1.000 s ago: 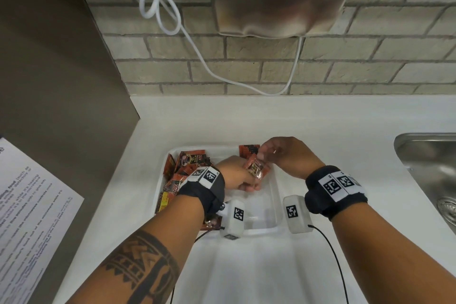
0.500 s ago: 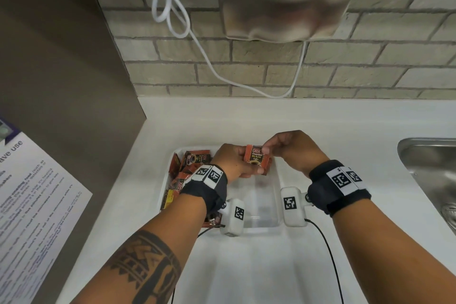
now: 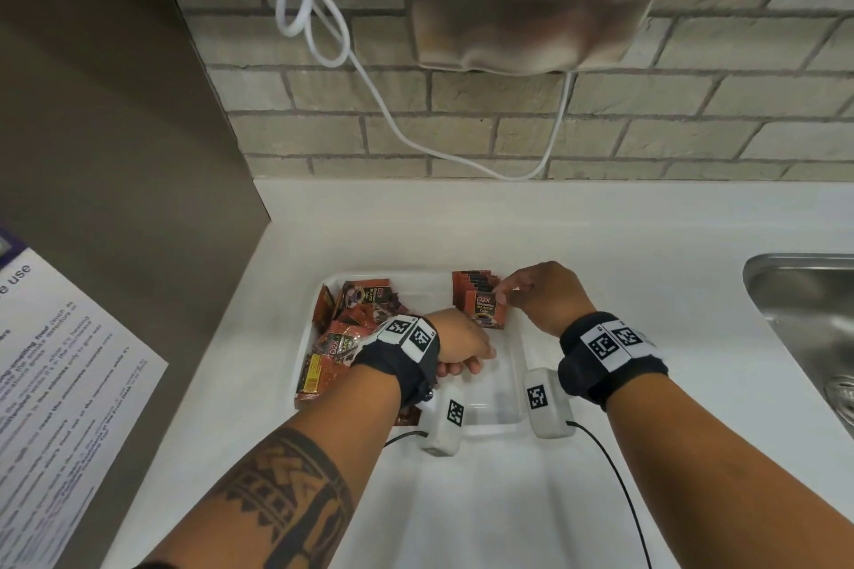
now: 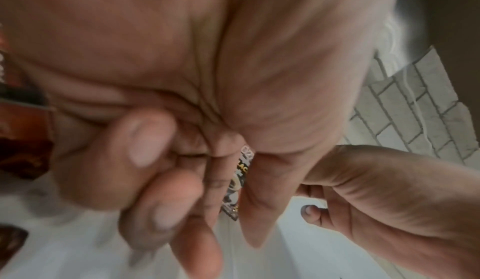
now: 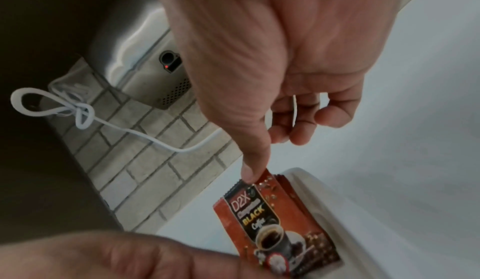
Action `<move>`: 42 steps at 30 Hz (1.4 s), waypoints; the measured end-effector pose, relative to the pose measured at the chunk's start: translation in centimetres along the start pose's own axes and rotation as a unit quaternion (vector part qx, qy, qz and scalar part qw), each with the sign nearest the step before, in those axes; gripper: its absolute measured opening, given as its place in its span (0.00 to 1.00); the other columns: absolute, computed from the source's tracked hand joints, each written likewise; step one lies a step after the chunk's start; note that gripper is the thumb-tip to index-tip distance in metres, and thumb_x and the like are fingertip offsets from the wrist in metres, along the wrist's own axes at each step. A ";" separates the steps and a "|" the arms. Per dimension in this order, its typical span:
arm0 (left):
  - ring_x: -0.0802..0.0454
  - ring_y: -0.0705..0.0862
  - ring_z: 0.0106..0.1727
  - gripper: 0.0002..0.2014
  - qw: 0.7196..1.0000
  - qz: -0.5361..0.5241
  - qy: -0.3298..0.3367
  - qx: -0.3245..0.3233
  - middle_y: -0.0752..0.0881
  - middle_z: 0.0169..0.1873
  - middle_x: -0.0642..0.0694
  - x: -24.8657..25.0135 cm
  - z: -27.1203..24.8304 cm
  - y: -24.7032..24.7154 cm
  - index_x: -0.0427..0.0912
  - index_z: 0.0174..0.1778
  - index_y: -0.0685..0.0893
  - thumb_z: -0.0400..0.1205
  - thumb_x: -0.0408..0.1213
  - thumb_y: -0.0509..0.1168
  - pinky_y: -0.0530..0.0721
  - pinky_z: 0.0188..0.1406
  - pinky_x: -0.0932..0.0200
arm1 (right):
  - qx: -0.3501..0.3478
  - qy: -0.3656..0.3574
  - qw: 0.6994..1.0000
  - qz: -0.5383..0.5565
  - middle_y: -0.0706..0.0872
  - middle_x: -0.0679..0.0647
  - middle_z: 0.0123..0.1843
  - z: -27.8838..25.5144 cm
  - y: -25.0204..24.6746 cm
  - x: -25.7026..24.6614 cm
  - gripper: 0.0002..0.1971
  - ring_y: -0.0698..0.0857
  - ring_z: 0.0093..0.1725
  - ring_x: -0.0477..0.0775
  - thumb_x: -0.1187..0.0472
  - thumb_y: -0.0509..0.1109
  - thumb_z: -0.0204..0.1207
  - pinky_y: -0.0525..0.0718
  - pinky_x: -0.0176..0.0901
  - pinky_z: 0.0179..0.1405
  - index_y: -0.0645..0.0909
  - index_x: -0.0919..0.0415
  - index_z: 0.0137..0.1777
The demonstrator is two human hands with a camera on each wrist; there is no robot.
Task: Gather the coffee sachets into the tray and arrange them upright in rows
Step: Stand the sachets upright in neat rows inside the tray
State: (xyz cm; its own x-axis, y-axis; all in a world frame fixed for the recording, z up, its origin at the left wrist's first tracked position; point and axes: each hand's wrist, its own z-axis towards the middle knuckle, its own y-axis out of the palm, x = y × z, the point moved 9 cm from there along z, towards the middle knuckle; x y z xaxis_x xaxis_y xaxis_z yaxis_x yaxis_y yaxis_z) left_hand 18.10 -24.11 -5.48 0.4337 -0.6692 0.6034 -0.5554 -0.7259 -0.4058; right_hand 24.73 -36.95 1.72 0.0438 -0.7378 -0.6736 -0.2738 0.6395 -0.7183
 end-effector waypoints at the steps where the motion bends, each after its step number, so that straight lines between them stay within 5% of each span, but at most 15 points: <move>1: 0.53 0.73 0.26 0.23 1.000 0.000 0.003 -0.007 0.88 0.40 0.46 0.3 0.1 0.3 0.40 0.77 0.76 0.86 0.41 0.67 0.70 0.24 0.62 | -0.004 0.002 1.000 -0.001 0.86 0.35 0.35 0.1 0.3 0.2 0.08 0.80 0.35 0.36 0.64 0.73 0.76 0.73 0.29 0.38 0.93 0.54 0.40; 7: 0.53 0.72 0.26 0.32 0.999 0.051 0.018 0.001 0.86 0.38 0.50 1.3 1.2 0.6 0.47 0.87 0.63 0.87 0.43 0.65 0.70 0.23 0.63 | -0.009 0.008 1.000 -0.017 0.87 0.38 0.39 0.5 1.0 0.4 0.10 0.84 0.43 0.42 0.67 0.72 0.75 0.75 0.31 0.45 0.94 0.55 0.42; 14: 0.54 0.71 0.25 0.30 1.000 0.020 0.016 0.017 0.86 0.35 0.51 0.8 2.7 0.4 0.51 0.85 0.67 0.87 0.44 0.67 0.69 0.23 0.65 | 0.021 -0.008 1.000 -0.011 0.81 0.37 0.35 1.1 0.7 0.6 0.11 0.78 0.35 0.36 0.69 0.73 0.76 0.71 0.22 0.31 0.91 0.52 0.45; 27: 0.53 0.71 0.26 0.25 0.999 0.024 0.018 0.021 0.88 0.36 0.52 0.8 2.8 0.3 0.50 0.81 0.75 0.86 0.43 0.67 0.71 0.22 0.66 | 0.025 -0.019 0.999 -0.042 0.80 0.40 0.36 1.1 0.8 0.4 0.09 0.78 0.35 0.38 0.68 0.73 0.76 0.73 0.21 0.30 0.87 0.51 0.43; 42: 0.54 0.73 0.27 0.28 0.998 0.051 0.027 0.031 0.87 0.39 0.52 1.4 2.0 -0.2 0.50 0.84 0.70 0.87 0.45 0.66 0.72 0.23 0.66 | 0.018 -0.008 0.999 -0.051 0.79 0.40 0.35 0.7 0.9 0.7 0.10 0.77 0.34 0.38 0.70 0.71 0.76 0.70 0.24 0.27 0.85 0.52 0.42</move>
State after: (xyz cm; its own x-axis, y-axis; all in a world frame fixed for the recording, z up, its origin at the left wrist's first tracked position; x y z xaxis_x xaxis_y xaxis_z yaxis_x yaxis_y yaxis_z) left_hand 20.21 -25.21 -5.91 0.3372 -0.7316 0.5925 -0.5487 -0.6641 -0.5078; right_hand 25.21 -36.71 0.49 0.0846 -0.7964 -0.5989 -0.2327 0.5686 -0.7890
